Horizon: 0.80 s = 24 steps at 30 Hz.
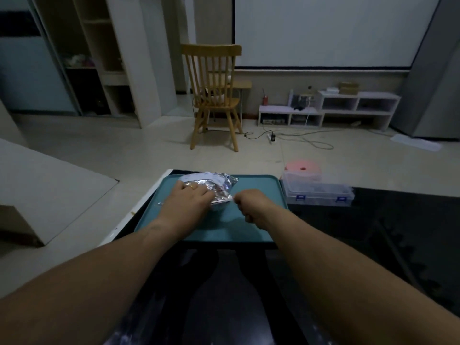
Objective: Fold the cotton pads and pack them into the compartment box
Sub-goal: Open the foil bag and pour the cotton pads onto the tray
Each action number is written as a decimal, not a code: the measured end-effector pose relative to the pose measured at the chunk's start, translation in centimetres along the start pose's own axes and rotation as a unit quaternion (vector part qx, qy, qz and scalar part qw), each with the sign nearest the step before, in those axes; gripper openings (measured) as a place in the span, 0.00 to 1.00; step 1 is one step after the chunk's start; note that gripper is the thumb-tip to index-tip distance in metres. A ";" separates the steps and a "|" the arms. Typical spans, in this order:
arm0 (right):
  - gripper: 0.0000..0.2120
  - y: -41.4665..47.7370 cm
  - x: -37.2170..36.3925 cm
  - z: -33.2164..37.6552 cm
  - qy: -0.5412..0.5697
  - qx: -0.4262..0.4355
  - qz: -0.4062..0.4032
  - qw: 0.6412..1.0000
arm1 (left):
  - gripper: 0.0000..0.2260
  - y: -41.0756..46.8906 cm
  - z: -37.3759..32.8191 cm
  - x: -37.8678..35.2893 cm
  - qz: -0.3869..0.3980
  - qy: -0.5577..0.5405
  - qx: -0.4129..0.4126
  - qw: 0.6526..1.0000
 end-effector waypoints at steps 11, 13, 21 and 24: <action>0.13 1.6 1.9 0.8 -0.070 0.055 -0.107 0.990 | 0.11 -8.1 4.8 -1.2 0.044 0.035 0.082 0.995; 0.14 2.1 1.7 1.0 -0.083 0.058 -0.126 0.987 | 0.11 -8.6 5.0 -1.4 0.045 0.028 0.088 0.995; 0.14 0.8 1.2 -1.6 -0.103 0.095 -0.126 0.982 | 0.16 -8.8 2.2 -1.4 -0.007 -0.052 0.178 0.983; 0.15 -1.4 -0.2 -4.3 -0.306 0.137 -0.132 0.933 | 0.12 -9.3 -0.6 -2.7 0.058 -0.175 0.287 0.940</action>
Point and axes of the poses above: each hand's wrist, its own y-axis towards the middle knuckle, its own x-axis out of the back of the hand, z = x × y, the point moved 5 cm from there along y, towards the middle knuckle, and after that the axes turned 13 degrees about -x, right-handed, at the moved point
